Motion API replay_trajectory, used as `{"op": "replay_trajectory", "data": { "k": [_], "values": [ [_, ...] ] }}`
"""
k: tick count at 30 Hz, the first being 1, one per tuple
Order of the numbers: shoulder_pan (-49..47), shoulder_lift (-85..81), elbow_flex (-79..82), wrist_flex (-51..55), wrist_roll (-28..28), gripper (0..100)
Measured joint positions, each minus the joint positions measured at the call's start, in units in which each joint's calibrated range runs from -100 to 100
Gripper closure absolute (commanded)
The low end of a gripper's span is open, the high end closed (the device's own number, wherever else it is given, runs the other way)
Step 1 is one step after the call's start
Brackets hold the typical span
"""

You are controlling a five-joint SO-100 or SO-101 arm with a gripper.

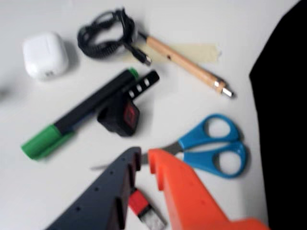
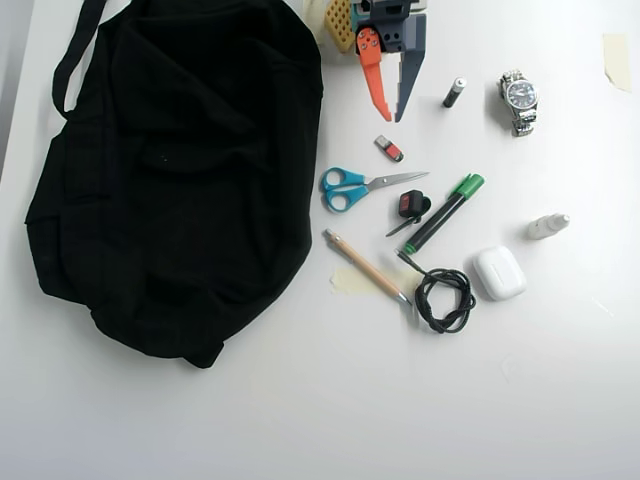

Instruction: Put the black bike light into the black bag

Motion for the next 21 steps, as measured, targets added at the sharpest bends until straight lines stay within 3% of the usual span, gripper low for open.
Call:
{"op": "replay_trajectory", "data": {
  "k": [7, 21],
  "values": [
    [-4.0, 5.3, -7.3, -2.4, 0.0, 98],
    [-5.7, 54.0, -49.6, 2.1, 1.8, 98]
  ]
}}
